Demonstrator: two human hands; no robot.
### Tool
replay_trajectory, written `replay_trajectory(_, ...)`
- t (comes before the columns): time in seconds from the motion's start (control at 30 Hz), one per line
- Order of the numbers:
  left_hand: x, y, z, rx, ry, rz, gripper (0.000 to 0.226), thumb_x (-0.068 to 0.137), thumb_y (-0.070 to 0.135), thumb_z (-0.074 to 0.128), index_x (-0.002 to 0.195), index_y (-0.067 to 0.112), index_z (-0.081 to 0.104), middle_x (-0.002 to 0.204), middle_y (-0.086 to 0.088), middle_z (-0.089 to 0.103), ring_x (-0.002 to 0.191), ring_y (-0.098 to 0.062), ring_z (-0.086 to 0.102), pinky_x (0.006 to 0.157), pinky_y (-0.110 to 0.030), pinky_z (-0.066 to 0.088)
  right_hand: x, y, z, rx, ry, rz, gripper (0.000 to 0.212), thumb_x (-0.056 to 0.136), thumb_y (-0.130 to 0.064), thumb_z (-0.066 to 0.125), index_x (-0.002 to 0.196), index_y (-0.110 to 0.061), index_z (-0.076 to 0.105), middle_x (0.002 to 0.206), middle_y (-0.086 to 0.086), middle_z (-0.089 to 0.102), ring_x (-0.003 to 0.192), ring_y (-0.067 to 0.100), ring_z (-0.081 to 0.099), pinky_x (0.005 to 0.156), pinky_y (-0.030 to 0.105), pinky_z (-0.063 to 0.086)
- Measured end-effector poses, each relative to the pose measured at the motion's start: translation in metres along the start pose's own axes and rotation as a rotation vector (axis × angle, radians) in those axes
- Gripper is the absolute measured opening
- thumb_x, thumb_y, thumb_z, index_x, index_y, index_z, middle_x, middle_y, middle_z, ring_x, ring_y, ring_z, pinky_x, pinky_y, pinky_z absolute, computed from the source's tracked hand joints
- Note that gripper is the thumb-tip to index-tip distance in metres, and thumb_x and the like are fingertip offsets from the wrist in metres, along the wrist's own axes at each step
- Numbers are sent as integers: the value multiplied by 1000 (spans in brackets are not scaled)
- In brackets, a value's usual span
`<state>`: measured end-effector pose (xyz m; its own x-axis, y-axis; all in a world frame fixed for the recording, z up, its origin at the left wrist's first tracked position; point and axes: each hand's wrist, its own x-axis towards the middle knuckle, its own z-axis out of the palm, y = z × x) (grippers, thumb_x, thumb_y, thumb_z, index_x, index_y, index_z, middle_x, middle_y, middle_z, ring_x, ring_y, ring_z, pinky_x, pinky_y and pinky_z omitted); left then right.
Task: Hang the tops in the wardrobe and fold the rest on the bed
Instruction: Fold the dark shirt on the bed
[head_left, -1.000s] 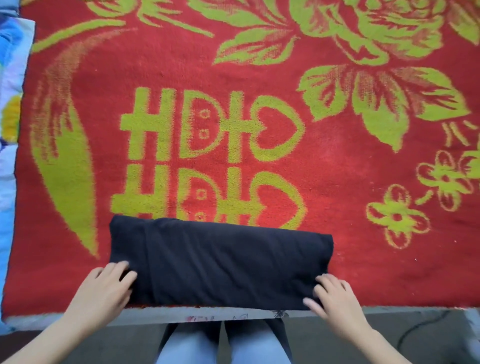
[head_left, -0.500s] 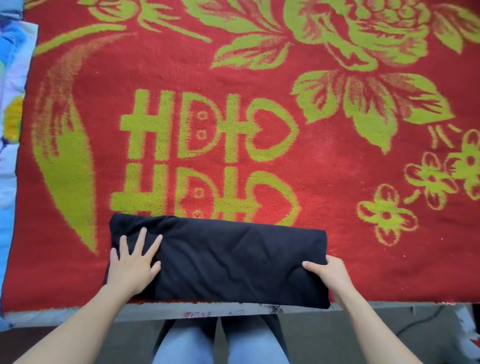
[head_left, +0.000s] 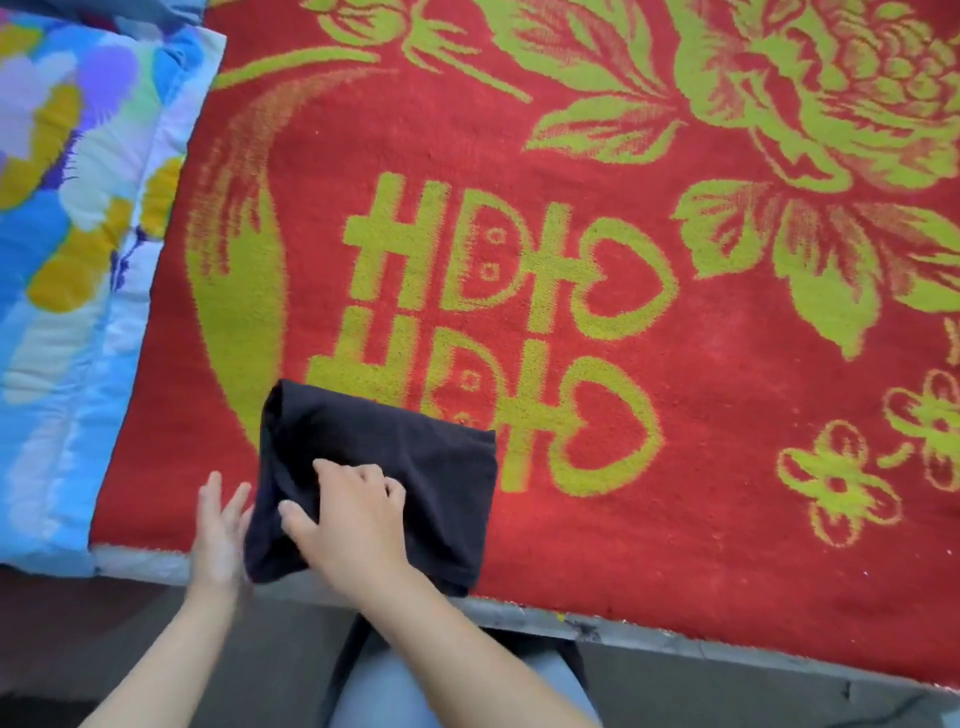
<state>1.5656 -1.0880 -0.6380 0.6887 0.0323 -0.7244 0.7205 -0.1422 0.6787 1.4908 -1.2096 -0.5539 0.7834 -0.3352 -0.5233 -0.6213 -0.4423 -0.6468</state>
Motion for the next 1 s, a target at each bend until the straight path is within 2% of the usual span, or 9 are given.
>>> replay_trajectory(0.07,4,2,-14,-16,155,38,49,102,42,20,148,26,20,153,-5,27,138,-24,31,112,-40,22,8,14,23,-48,0,54,43,94,-39,43,128,-12,48,122,10,56,118,28,43,95,41,34)
replay_trajectory(0.17,5,-12,-25,660,292,463,59,98,32,40,148,9,22,154,-16,21,140,-31,19,113,-40,12,-5,61,49,-285,152,108,51,70,-49,65,113,-22,65,110,5,68,103,24,64,74,32,53)
replay_trajectory(0.27,12,-43,-22,1328,-109,1226,81,77,47,52,146,13,24,154,-20,16,139,-37,18,112,-45,13,-19,112,77,-495,56,42,96,39,-56,84,122,-24,48,126,15,57,118,31,50,78,45,54)
replay_trajectory(0.33,25,-66,-19,1617,-454,1530,110,58,44,74,149,22,15,157,-15,1,141,-36,16,109,-50,17,-21,137,82,-598,-42,-8,116,29,-58,86,129,-23,40,136,16,40,125,31,38,83,54,49)
replay_trajectory(0.43,49,-75,-16,1800,-564,1537,132,43,17,85,150,24,9,156,-17,-5,141,-39,14,106,-57,22,-14,152,80,-687,-110,-51,127,23,-58,86,134,-22,37,138,17,40,126,32,43,88,60,43)
replay_trajectory(0.67,67,-58,-15,1707,-560,1729,75,70,-2,30,141,21,30,131,-23,53,115,-39,57,82,-59,47,0,171,71,-840,166,-334,74,52,-22,81,118,-22,48,99,10,69,85,30,67,74,42,55)
replay_trajectory(0.77,73,-51,-13,1584,-616,1719,75,78,-6,26,148,18,17,122,-24,60,108,-36,62,75,-48,54,4,166,51,-802,284,-439,62,56,-15,73,113,-21,50,83,7,65,66,26,60,64,30,53)
replay_trajectory(0.9,55,-16,20,1417,-621,1644,60,75,-9,25,130,11,41,101,-22,67,89,-30,69,48,-28,54,3,143,-5,-773,444,-499,44,72,-10,46,114,-22,48,78,5,63,62,25,58,58,27,51)
replay_trajectory(1.0,26,26,49,1366,-593,1669,56,72,-6,28,121,11,46,97,-21,68,86,-29,70,43,-27,53,-6,123,-61,-823,511,-522,45,70,-11,51,114,-22,46,79,5,65,63,23,60,53,25,49)
